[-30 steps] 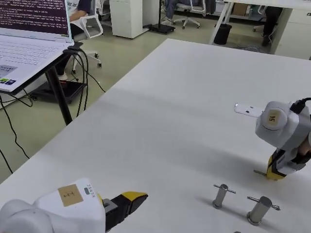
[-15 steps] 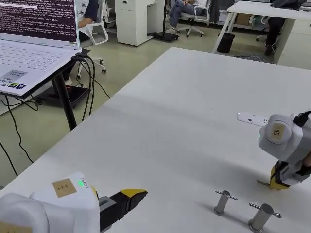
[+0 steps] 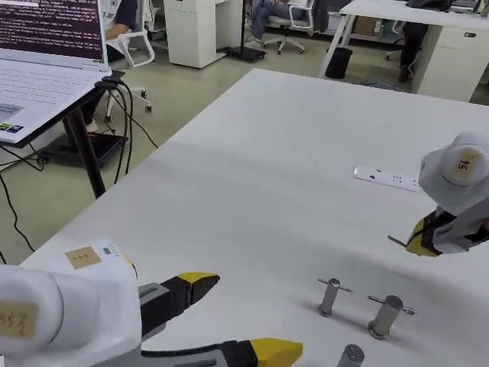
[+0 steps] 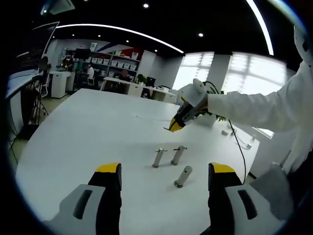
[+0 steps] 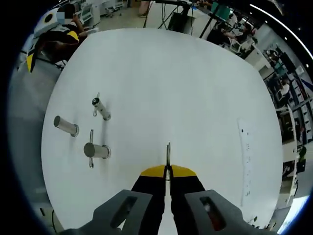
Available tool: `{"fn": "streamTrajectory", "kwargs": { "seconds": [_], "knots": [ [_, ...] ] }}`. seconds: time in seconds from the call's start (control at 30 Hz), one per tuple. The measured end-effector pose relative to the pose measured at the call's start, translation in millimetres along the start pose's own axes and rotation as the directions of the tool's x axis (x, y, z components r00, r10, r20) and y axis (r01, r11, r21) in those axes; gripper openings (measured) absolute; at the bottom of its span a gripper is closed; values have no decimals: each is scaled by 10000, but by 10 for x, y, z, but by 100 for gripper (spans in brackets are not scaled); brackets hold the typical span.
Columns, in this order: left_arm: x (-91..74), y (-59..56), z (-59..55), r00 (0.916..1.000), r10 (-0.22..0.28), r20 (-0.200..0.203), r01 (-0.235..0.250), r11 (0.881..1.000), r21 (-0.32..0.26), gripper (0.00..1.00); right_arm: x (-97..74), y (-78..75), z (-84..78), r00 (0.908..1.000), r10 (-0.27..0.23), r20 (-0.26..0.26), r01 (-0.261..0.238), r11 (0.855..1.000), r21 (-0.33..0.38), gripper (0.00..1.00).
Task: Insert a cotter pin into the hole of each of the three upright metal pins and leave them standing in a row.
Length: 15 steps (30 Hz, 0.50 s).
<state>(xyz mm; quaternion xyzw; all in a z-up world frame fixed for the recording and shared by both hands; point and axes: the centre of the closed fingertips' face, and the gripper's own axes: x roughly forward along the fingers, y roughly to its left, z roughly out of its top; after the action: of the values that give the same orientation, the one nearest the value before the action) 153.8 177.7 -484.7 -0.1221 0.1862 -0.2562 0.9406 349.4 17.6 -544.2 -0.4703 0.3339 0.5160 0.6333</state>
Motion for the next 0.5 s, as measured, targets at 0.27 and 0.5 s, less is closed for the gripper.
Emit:
{"fn": "streamTrajectory", "kwargs": {
  "seconds": [0.27,0.5],
  "knots": [
    [94,11,93,9999,-110,-15,111,9999,80,65,-291,193,165,9915,-522,1190,506,9986,166,0],
    [280,-31,93,9990,-429,-129,428,9991,-32,59,-521,411,264,9702,-1017,2200,900,9940,630,0]
  ]
}}
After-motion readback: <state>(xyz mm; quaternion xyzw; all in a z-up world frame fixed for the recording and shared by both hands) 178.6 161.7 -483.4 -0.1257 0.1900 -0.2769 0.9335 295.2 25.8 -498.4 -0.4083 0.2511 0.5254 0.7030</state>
